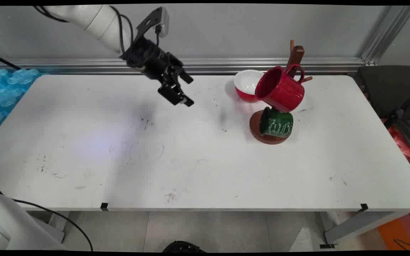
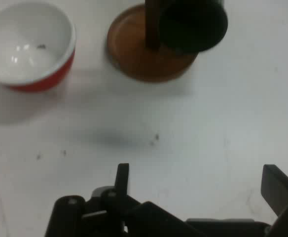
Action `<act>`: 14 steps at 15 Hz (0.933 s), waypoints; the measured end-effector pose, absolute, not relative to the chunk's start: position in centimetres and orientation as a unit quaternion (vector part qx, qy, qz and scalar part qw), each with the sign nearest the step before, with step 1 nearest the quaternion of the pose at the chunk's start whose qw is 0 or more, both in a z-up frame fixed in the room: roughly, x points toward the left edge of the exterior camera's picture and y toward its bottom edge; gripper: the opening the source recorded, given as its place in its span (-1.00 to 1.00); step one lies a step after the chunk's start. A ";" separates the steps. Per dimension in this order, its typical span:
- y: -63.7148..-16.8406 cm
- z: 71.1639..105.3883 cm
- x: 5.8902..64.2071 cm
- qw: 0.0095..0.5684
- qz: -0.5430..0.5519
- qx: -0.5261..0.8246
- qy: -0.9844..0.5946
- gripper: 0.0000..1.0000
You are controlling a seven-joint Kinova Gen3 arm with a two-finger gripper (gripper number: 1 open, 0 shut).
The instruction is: Pick up the red mug from the rack
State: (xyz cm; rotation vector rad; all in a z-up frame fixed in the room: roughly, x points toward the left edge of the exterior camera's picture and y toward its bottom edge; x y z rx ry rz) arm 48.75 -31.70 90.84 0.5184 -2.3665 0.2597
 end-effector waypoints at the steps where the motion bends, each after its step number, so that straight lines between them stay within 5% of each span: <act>1: -31.9 91.3 48.2 0.350 0.101 0.198 -0.910 1.00; 14: -33.5 95.3 40.8 0.425 0.102 0.179 -0.882 1.00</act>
